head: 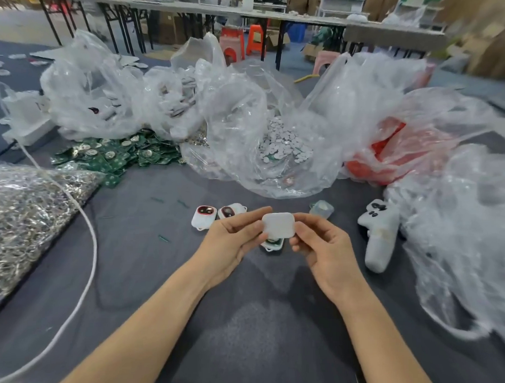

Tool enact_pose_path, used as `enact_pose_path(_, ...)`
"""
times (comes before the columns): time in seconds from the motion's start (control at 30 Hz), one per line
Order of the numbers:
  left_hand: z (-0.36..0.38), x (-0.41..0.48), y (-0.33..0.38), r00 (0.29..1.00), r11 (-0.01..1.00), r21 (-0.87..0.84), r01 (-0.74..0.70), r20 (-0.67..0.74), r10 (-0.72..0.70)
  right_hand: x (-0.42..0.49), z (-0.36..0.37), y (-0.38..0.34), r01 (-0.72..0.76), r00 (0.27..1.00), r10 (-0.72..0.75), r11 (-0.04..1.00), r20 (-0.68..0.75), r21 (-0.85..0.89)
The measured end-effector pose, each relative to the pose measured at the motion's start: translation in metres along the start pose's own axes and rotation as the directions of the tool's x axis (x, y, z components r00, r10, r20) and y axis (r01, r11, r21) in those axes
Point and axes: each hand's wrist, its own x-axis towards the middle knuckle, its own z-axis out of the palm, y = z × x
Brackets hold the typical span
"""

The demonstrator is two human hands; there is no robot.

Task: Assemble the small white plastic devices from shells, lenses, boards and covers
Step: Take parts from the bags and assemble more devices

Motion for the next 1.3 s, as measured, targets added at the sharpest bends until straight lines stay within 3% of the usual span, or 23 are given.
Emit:
enact_pose_path(0.2,-0.007,-0.002,-0.001,0.999,0.998,0.043,-0.043,0.022,0.042,-0.003,-0.006,-0.006,-0.154,0.966,0.141,0.987,0.218,0.043)
enact_pose_path(0.37,-0.009,0.002,-0.006,0.995,0.993,0.078,-0.087,-0.044,0.091,-0.005,-0.005,-0.002,-0.060,0.977,0.101,0.976,0.189,-0.210)
enact_pose_path(0.5,-0.010,0.003,-0.008,0.994,0.993,0.086,-0.079,-0.071,0.085,-0.004,-0.005,0.002,0.039,0.991,0.023,0.892,0.131,-0.451)
enact_pose_path(0.67,-0.006,-0.001,-0.008,0.981,0.958,0.241,-0.154,-0.081,0.178,-0.003,-0.005,0.008,0.221,0.970,-0.223,0.640,0.098,-0.736)
enact_pose_path(0.77,-0.009,-0.001,-0.009,0.913,0.766,0.579,-0.279,-0.087,0.398,0.001,-0.013,0.005,0.102,0.956,-0.273,0.651,-0.107,-0.752)
enact_pose_path(0.83,-0.011,0.000,-0.010,0.882,0.571,0.774,-0.275,-0.034,0.470,0.004,-0.019,0.003,-0.010,0.972,-0.161,0.701,-0.172,-0.713)
enact_pose_path(0.9,-0.011,0.001,-0.012,0.887,0.477,0.833,-0.278,0.032,0.461,0.004,-0.018,0.005,-0.058,0.987,-0.061,0.730,-0.149,-0.681)
enact_pose_path(1.03,-0.011,0.000,-0.015,0.899,0.399,0.844,-0.358,0.196,0.392,0.004,-0.010,0.012,-0.049,0.989,-0.064,0.706,-0.132,-0.706)
enact_pose_path(1.13,-0.011,-0.002,-0.017,0.895,0.422,0.807,-0.413,0.275,0.350,0.005,-0.013,0.013,-0.021,0.982,-0.125,0.672,-0.141,-0.740)
enact_pose_path(1.3,-0.013,0.003,-0.021,0.868,0.311,0.869,-0.385,0.227,0.441,0.008,-0.011,0.018,0.074,0.957,-0.275,0.536,-0.091,-0.841)
